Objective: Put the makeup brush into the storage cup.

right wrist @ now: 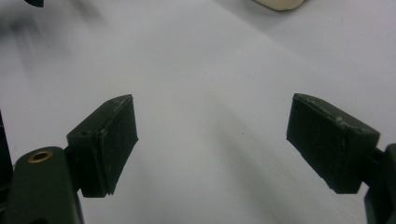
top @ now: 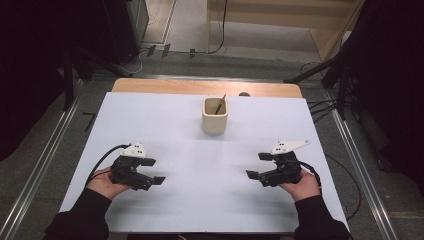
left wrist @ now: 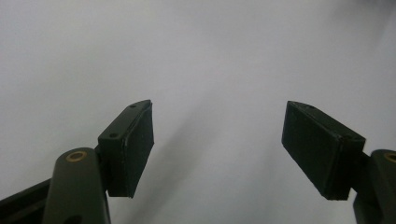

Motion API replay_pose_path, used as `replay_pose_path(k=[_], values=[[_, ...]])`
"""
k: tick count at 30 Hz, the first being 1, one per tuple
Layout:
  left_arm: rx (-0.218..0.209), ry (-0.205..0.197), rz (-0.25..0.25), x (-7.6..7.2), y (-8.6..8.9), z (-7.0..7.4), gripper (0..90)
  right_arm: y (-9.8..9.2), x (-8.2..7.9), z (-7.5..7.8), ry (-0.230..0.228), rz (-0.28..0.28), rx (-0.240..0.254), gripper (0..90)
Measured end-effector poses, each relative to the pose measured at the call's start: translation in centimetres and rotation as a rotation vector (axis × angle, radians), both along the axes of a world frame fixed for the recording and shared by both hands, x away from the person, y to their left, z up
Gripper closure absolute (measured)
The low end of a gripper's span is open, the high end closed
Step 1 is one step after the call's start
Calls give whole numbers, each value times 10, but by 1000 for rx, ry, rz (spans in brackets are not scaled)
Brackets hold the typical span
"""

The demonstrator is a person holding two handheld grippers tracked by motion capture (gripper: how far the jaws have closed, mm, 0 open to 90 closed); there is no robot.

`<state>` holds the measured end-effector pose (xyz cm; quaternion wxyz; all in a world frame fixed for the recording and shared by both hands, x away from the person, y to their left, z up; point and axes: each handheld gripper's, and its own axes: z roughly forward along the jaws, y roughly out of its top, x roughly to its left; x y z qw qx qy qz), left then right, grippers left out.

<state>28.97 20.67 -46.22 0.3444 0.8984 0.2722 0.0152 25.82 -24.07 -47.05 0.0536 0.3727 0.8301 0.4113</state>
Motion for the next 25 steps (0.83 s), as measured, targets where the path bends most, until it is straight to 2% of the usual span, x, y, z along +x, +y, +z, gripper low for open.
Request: replay_pose_path(k=[25], values=[[7,3,-7,0,-1,-1,258,2,1,0,-1,5,-13,183]])
